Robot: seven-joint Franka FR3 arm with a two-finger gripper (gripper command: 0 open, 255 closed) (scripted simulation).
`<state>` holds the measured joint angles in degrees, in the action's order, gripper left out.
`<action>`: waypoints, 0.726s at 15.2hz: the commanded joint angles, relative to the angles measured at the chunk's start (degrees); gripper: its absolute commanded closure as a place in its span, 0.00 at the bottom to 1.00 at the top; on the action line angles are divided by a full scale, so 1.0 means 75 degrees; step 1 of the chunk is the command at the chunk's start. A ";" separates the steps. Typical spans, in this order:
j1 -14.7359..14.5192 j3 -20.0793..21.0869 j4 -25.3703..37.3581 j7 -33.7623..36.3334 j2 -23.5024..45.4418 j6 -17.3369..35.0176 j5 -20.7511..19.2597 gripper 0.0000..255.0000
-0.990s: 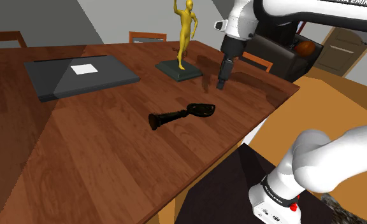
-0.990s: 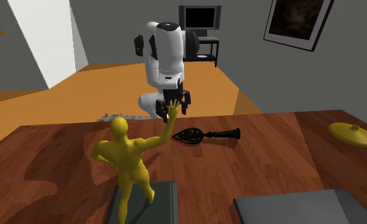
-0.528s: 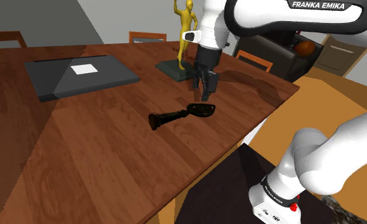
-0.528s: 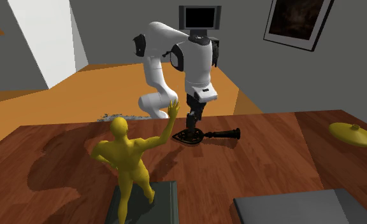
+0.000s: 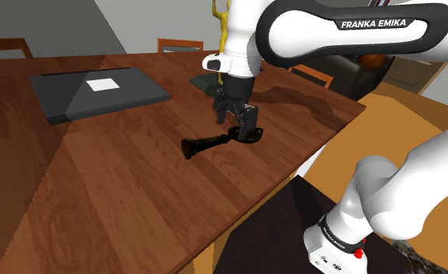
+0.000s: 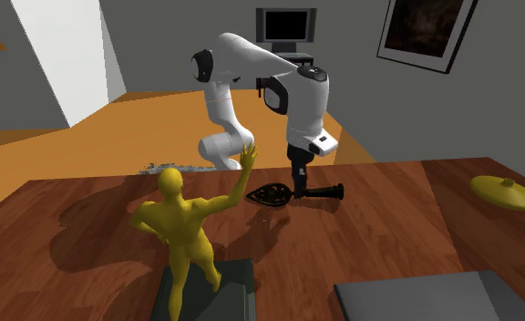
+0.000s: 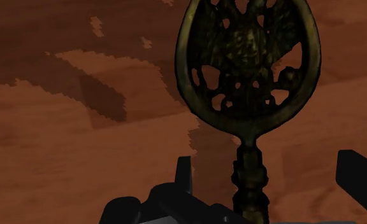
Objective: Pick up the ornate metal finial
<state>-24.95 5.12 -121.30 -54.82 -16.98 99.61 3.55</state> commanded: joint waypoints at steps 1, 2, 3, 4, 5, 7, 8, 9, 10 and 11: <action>-0.0004 -0.0001 -0.0182 -0.0039 0.0017 0.0199 0.0001 0.00; -0.0005 0.0002 -0.0277 -0.0042 0.0026 0.0303 0.0002 0.00; -0.0006 0.0004 -0.0369 -0.0045 0.0036 0.0406 0.0004 0.00; -0.0006 0.0006 -0.0424 -0.0046 0.0041 0.0465 0.0004 0.00; -0.0006 0.0006 -0.0423 -0.0046 0.0043 0.0465 0.0004 0.00; -0.0008 0.0008 -0.0404 -0.0042 0.0038 0.0443 0.0006 1.00; -0.0009 0.0009 -0.0406 -0.0039 0.0039 0.0446 0.0006 1.00; -0.0009 0.0010 -0.0407 -0.0039 0.0038 0.0445 0.0007 1.00; -0.0009 0.0010 -0.0406 -0.0038 0.0038 0.0445 0.0007 1.00; -0.0009 0.0010 -0.0406 -0.0038 0.0037 0.0444 0.0007 1.00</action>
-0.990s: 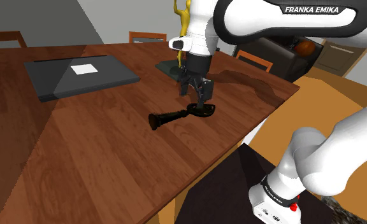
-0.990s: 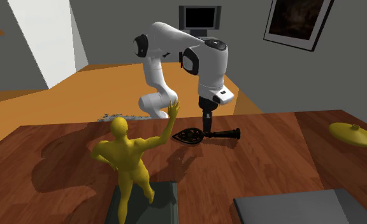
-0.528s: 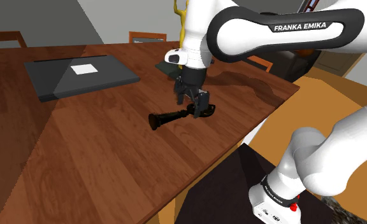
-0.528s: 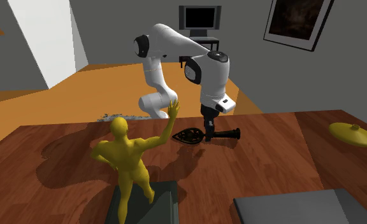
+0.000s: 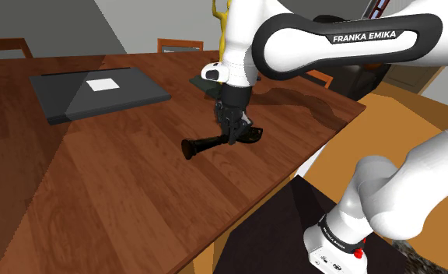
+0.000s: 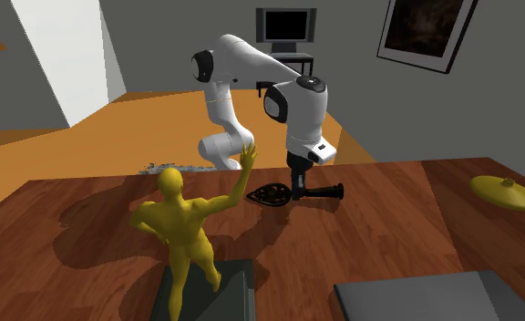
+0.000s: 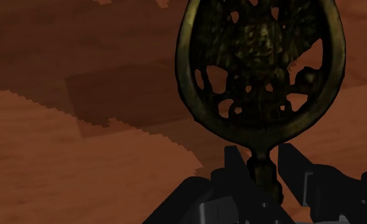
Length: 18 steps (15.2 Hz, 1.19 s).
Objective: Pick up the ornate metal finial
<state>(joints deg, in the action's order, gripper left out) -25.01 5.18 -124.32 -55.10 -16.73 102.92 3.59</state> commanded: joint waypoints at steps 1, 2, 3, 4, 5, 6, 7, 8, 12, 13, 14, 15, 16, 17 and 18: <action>-0.0002 0.0002 -0.0003 0.0000 0.0003 0.0002 0.0001 1.00; -0.0002 0.0002 -0.0003 0.0000 0.0002 0.0002 0.0001 1.00; -0.0001 0.0001 -0.0002 -0.0001 0.0002 0.0001 0.0001 1.00; 0.0001 -0.0003 -0.0019 -0.0009 0.0009 0.0025 -0.0001 1.00; 0.0002 -0.0005 0.0073 -0.0006 -0.0003 -0.0079 -0.0003 1.00; 0.0003 -0.0008 0.0165 -0.0003 -0.0014 -0.0182 -0.0004 1.00; 0.0004 -0.0010 0.0261 0.0000 -0.0020 -0.0285 -0.0006 1.00; 0.0005 -0.0013 0.0358 0.0003 -0.0027 -0.0388 -0.0008 1.00; 0.0009 -0.0021 0.0759 0.0017 -0.0037 -0.0799 -0.0014 1.00; 0.0010 -0.0023 0.0864 0.0021 -0.0035 -0.0901 -0.0016 1.00; 0.0011 -0.0025 0.0970 0.0024 -0.0032 -0.1004 -0.0018 1.00; 0.0012 -0.0027 0.1077 0.0028 -0.0027 -0.1107 -0.0019 1.00; 0.0013 -0.0029 0.1187 0.0032 -0.0020 -0.1209 -0.0021 1.00; 0.0014 -0.0031 0.1298 0.0036 -0.0011 -0.1312 -0.0023 1.00; 0.0015 -0.0033 0.1410 0.0040 -0.0001 -0.1414 -0.0025 1.00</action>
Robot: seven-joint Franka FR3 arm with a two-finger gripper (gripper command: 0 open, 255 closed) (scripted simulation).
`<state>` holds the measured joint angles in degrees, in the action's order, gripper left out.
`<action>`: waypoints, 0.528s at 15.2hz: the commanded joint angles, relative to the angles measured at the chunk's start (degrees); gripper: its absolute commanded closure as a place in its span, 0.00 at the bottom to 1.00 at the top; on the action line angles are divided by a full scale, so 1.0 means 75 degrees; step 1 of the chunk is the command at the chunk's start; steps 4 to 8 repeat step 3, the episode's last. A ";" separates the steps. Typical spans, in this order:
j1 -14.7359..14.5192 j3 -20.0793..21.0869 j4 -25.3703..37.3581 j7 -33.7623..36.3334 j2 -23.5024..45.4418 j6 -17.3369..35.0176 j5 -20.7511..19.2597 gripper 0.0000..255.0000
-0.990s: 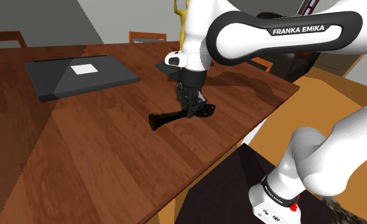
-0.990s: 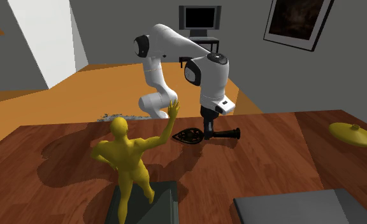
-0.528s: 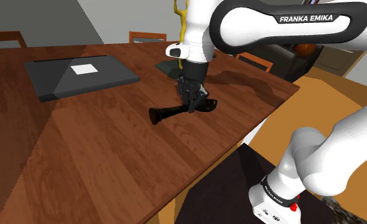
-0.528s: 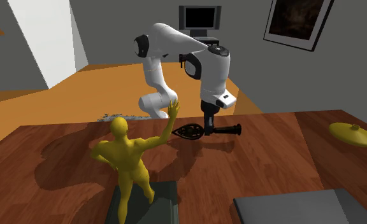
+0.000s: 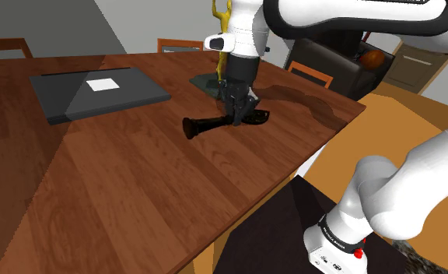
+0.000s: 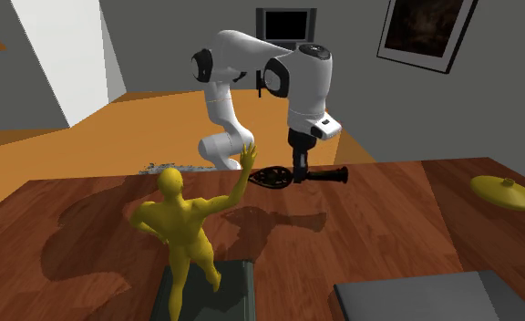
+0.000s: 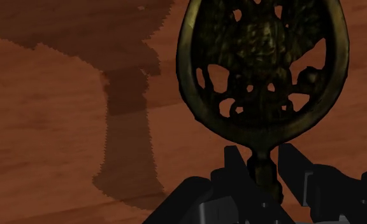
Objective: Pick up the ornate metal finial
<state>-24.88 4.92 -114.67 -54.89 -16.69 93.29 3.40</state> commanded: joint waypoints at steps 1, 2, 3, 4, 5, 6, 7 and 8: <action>-0.0001 0.0001 0.0238 0.0016 0.0006 -0.0233 -0.0001 1.00; -0.0001 0.0000 0.0254 0.0017 0.0006 -0.0248 -0.0001 1.00; -0.0001 0.0000 0.0255 0.0017 0.0007 -0.0248 -0.0001 1.00; -0.0001 0.0000 0.0255 0.0017 0.0007 -0.0248 -0.0001 1.00; -0.0001 0.0000 0.0255 0.0017 0.0007 -0.0248 -0.0001 1.00; -0.0001 0.0000 0.0255 0.0017 0.0007 -0.0248 -0.0001 1.00; -0.0001 0.0000 0.0255 0.0017 0.0007 -0.0248 -0.0001 1.00; -0.0001 0.0000 0.0255 0.0017 0.0007 -0.0248 -0.0001 1.00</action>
